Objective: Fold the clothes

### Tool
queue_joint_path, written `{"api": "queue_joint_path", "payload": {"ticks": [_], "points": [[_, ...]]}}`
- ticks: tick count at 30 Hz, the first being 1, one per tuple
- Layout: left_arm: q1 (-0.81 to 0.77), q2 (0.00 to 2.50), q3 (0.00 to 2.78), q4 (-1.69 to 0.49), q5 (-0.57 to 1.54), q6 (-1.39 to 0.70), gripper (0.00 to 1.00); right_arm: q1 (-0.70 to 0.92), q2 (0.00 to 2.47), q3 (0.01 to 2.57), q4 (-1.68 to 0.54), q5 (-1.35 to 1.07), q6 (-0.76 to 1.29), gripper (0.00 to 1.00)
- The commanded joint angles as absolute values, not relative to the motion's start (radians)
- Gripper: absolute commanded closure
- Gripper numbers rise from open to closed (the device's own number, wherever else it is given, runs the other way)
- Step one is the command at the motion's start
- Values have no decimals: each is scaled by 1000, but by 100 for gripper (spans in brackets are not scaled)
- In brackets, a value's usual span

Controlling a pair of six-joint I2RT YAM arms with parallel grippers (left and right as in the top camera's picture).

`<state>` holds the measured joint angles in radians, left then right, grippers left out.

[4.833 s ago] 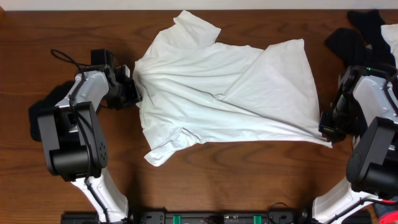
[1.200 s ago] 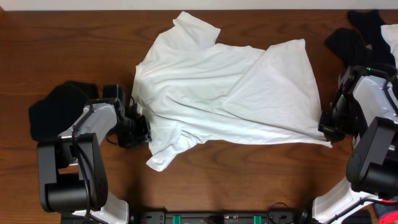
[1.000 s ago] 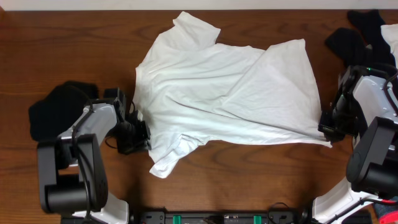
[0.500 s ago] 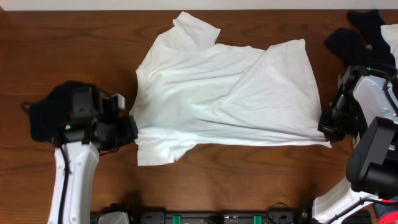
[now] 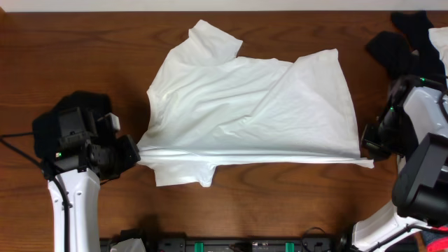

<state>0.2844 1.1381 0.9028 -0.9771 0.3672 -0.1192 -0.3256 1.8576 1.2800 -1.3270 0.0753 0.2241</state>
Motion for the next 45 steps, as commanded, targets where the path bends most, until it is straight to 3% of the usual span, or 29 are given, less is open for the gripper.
{"api": "queue_joint_path", "payload": {"ticks": [1,6,13,26,45], "points": [[302,1121,921,-979,358,-117,94,-364,1805,1281,-1328,97,243,99],[302,1121,921,-979,377,-117,94,-372,1779,1281,-1336,94,238,99],[302,1121,921,-856,591,-157,94,-362,1756,1281,-1312,-37,174,99],[302,1123,921,-730,594,-189,94,-256,1756,1281,-1168,-61,170,99],[215,1288,920,-597,587,-190,94,-255,1756,1281,-1003,-57,213,99]]}}
